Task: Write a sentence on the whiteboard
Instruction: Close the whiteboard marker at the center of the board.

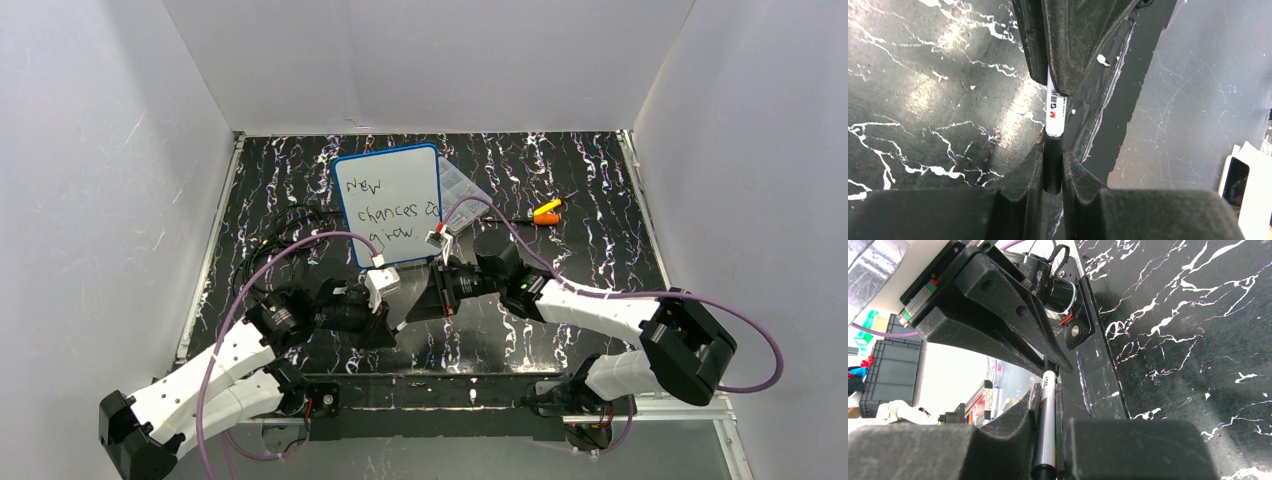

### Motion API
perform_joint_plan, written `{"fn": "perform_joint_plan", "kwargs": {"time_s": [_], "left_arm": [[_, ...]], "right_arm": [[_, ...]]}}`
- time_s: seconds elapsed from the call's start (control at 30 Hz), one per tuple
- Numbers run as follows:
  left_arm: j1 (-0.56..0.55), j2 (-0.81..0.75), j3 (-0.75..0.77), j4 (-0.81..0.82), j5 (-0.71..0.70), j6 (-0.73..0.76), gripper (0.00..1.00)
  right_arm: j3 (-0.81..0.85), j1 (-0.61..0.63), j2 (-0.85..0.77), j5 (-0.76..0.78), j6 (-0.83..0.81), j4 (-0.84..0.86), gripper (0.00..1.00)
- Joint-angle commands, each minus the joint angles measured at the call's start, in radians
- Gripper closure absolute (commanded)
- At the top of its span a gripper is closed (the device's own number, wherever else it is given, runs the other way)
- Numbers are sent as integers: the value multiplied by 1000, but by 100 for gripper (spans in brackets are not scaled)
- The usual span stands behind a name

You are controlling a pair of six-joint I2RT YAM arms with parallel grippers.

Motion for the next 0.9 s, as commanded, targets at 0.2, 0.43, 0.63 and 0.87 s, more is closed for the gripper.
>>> {"fn": "perform_joint_plan", "kwargs": {"time_s": [0.2, 0.43, 0.63, 0.87], "left_arm": [[55, -45, 40, 372, 22, -62, 100], [67, -59, 38, 362, 16, -49, 100], [67, -16, 52, 242, -52, -11, 100], [67, 35, 46, 106, -142, 36, 100]], "right_arm": [[-30, 160, 92, -28, 56, 92, 99], [-29, 186, 104, -19, 64, 83, 99], [39, 170, 49, 205, -32, -136, 92], [66, -17, -103, 382, -114, -365, 5]]}}
